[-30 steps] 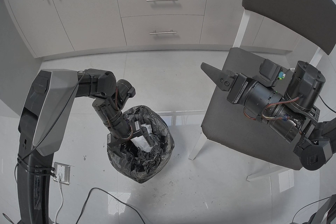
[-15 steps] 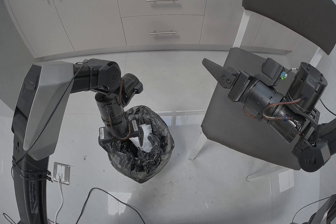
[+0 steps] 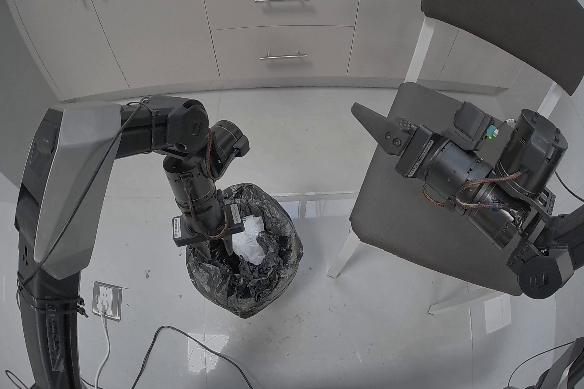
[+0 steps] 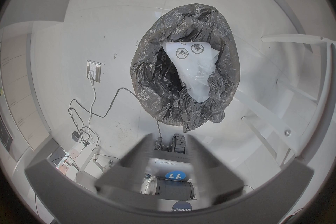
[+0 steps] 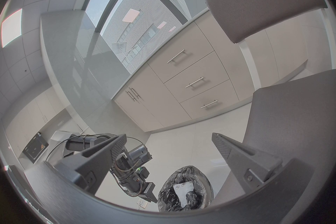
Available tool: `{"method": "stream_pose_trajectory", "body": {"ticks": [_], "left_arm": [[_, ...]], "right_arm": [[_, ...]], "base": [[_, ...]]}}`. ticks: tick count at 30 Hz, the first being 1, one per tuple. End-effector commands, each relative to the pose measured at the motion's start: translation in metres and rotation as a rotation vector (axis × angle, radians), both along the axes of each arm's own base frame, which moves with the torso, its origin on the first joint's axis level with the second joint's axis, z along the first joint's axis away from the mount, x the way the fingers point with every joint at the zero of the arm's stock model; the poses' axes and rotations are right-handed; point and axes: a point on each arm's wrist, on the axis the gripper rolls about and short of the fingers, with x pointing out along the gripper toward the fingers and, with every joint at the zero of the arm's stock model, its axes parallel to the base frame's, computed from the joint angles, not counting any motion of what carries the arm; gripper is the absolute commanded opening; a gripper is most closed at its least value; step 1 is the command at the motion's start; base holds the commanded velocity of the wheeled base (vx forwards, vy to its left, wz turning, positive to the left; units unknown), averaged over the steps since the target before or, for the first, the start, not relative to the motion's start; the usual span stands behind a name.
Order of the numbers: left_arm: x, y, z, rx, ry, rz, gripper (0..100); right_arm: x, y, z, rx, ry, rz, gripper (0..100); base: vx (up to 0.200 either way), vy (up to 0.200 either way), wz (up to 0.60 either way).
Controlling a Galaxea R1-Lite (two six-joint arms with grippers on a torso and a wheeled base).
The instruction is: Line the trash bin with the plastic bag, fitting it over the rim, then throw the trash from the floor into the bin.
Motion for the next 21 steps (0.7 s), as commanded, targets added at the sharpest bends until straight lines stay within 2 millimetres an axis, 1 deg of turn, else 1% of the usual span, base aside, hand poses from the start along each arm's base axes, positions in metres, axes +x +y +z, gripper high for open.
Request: {"method": "stream_pose_trajectory", "body": {"ticks": [1,6,9,11,12,15,21], "left_arm": [[0.002,0.001,-0.003,0.003,-0.001,-0.027,0],[0.013,-0.003,-0.022,0.007,-0.015,-0.066,0],[0.029,-0.004,-0.044,0.01,-0.061,-0.089,0],[0.034,-0.004,-0.049,0.009,-0.087,-0.089,0],[0.041,-0.005,-0.056,0.0,-0.12,-0.097,0],[0.047,-0.005,-0.062,-0.005,-0.151,-0.114,0],[0.053,0.0,-0.076,0.005,-0.14,-0.117,0]], "right_arm": [[0.001,0.001,-0.001,-0.002,0.003,0.0,100],[0.001,0.0,-0.002,-0.004,0.005,-0.001,100],[0.001,0.0,-0.003,-0.005,0.008,-0.001,100],[0.002,0.001,-0.004,-0.007,0.01,-0.001,100],[0.004,-0.001,-0.004,-0.007,0.01,-0.009,100],[0.006,-0.002,-0.004,-0.006,0.011,-0.016,100],[0.011,-0.001,-0.009,-0.015,0.024,-0.016,100]], "base": [[0.0,0.0,0.0],[0.0,0.0,0.0],[0.0,0.0,0.0],[0.0,0.0,0.0],[0.0,0.0,0.0],[0.0,0.0,0.0],[0.0,0.0,0.0]]}}
